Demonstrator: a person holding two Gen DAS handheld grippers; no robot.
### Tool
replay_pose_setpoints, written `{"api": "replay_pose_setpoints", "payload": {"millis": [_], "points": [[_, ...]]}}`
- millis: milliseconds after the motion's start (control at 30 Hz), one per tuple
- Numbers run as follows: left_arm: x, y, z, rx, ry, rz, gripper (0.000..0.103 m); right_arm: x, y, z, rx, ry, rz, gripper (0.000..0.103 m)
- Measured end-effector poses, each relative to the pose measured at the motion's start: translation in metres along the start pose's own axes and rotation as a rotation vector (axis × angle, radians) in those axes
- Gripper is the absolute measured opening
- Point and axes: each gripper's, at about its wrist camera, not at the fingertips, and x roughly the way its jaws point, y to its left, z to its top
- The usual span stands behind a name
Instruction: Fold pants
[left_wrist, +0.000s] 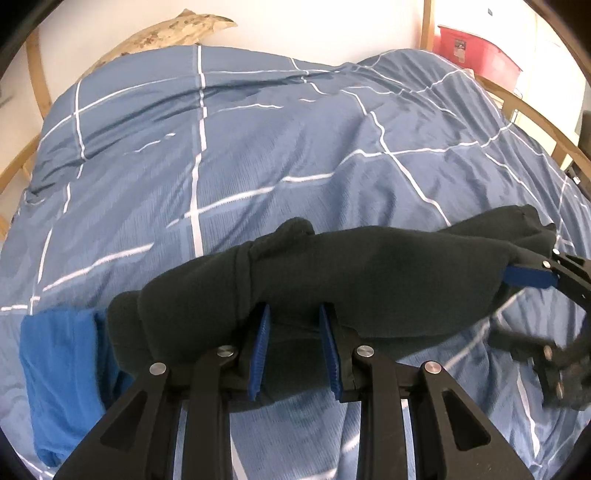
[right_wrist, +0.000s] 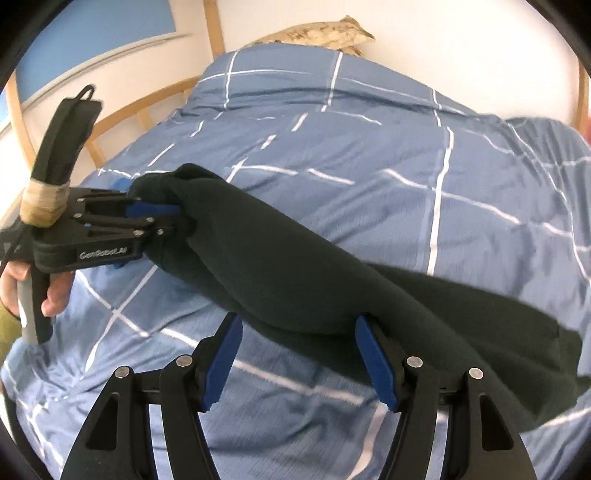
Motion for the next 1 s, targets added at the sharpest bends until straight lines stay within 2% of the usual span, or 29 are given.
{"api": "replay_pose_setpoints", "payload": {"millis": [100,233,333,367,433,567,700,767,1000], "points": [[0.005,-0.005,0.002,0.029,-0.004,0.028,0.029,-0.002,0.009,-0.008,-0.034,-0.002,0.033,0.065],[0.006,-0.01,0.003,0.054,-0.014,0.052,0.029,0.003,0.015,-0.02,-0.018,0.054,0.095,0.065],[0.006,-0.008,0.003,0.046,-0.015,0.047,0.029,0.012,0.022,-0.03,-0.015,0.084,0.117,0.065],[0.006,-0.006,0.003,0.034,-0.013,0.036,0.029,0.018,0.022,-0.03,-0.018,0.083,0.1,0.065],[0.006,0.001,0.003,0.002,-0.006,0.005,0.029,0.02,0.018,-0.028,-0.01,0.047,0.073,0.065],[0.001,0.011,-0.002,-0.041,-0.003,-0.042,0.029,0.013,0.008,-0.014,0.058,-0.04,0.072,0.065],[-0.006,0.013,-0.012,-0.035,-0.014,-0.057,0.029,-0.005,0.017,-0.003,0.027,-0.143,0.036,0.065],[-0.007,0.016,-0.019,-0.041,-0.012,-0.063,0.029,-0.004,0.021,0.003,-0.012,-0.154,0.013,0.07],[-0.004,0.027,-0.041,-0.077,0.007,-0.095,0.029,0.015,0.022,0.012,-0.028,-0.146,0.02,0.071]]}}
